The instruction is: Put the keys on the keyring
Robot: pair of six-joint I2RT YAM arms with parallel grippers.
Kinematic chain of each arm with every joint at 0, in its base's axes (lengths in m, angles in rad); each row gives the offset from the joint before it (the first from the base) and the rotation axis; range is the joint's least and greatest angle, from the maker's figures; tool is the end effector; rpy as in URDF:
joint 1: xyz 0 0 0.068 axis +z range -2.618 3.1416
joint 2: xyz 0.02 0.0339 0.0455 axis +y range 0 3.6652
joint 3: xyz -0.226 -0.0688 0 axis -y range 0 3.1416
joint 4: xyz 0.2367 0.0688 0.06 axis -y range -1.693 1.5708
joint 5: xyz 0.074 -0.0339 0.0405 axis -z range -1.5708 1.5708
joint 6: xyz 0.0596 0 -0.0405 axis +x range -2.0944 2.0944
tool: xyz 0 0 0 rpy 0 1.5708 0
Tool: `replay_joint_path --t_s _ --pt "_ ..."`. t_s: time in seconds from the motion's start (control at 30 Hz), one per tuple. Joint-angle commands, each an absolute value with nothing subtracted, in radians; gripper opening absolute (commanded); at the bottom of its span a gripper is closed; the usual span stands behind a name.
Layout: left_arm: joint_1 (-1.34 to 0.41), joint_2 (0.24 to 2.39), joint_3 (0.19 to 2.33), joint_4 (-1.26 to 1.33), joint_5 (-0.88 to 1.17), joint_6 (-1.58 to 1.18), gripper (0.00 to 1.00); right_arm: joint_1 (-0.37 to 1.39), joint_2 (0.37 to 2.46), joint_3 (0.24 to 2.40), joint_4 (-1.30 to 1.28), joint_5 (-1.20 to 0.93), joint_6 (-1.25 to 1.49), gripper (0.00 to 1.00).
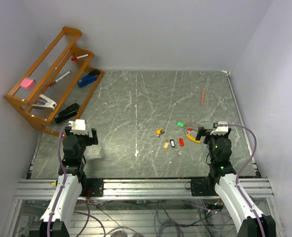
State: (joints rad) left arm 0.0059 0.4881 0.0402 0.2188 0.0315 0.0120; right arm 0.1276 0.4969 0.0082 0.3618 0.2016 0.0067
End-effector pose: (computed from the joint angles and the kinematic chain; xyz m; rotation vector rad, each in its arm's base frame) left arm 0.1898 -0.0008 0.1407 0.0280 1.7996 -0.0156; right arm 0.1898 0.0123 0.1463 0.0481 1.6949 -0.0707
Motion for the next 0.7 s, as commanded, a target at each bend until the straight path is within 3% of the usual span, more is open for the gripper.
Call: replay_joint_path --t_s 0.0,0.67 --pt "0.015 0.479 0.059 0.256 0.054 0.021 1.00 0.130 0.485 -0.063 0.388 0.212 0.012 1.00" --pt "0.016 0.456 0.056 0.242 0.070 0.020 1.00 0.128 0.498 -0.061 0.395 0.212 0.012 1.00"
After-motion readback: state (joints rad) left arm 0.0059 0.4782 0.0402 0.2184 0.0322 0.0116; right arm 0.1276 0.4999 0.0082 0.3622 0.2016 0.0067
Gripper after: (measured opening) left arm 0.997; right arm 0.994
